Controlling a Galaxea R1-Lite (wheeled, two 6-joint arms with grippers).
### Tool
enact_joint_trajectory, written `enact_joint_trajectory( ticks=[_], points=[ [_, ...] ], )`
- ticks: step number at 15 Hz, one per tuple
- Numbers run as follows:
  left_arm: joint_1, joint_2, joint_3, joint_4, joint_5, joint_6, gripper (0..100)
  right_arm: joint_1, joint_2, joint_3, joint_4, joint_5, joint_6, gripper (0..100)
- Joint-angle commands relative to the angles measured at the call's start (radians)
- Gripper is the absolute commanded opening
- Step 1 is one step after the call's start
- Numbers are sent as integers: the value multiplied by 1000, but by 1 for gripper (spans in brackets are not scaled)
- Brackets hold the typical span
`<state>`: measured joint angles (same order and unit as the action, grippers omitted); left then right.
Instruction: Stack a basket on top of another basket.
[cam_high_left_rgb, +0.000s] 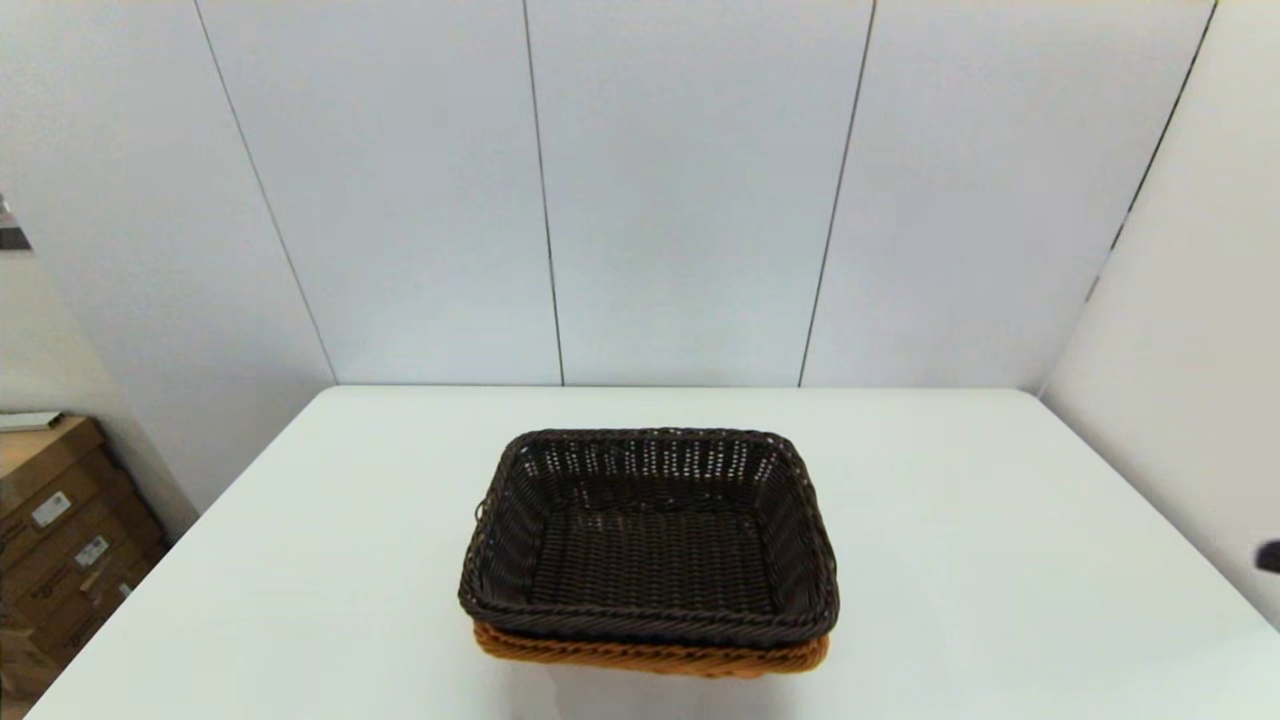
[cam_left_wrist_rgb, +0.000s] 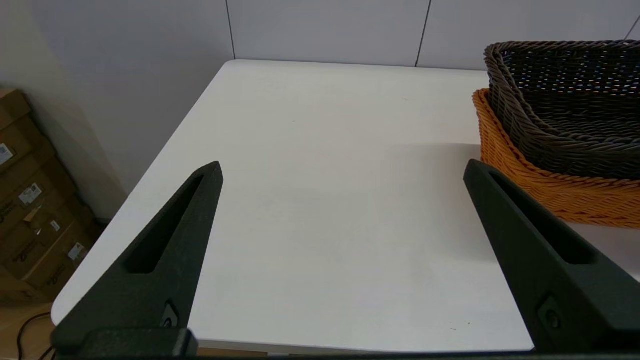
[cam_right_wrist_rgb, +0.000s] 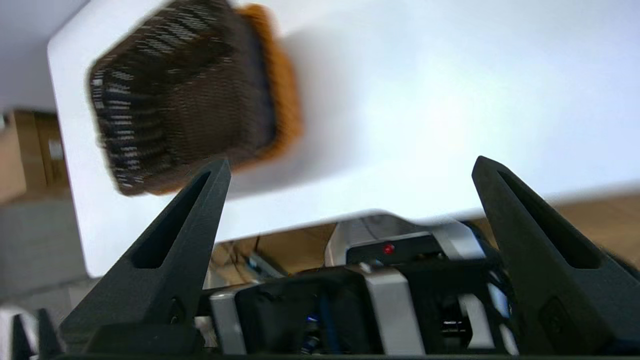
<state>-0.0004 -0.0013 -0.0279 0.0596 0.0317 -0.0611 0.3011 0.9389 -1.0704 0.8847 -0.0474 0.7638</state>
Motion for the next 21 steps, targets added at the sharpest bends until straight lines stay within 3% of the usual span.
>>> enact_joint_trajectory(
  ticks=[1,4,6,8,12,18,21],
  points=[
    [0,1,0,0,1,0,100,-175,-422,198,142,-2,6,100],
    [0,1,0,0,1,0,100,-255,-549,267,197,34,-14,100],
    [0,1,0,0,1,0,100,-370,-660,337,237,90,-101,100],
    [0,1,0,0,1,0,100,-372,-655,360,266,97,-132,100],
    [0,1,0,-1,1,0,100,-372,-652,388,137,129,-307,100],
    [-1,1,0,-1,1,0,100,-350,-623,366,140,215,-299,100],
    [0,1,0,-1,1,0,100,-323,-680,386,165,227,-284,100]
  ],
)
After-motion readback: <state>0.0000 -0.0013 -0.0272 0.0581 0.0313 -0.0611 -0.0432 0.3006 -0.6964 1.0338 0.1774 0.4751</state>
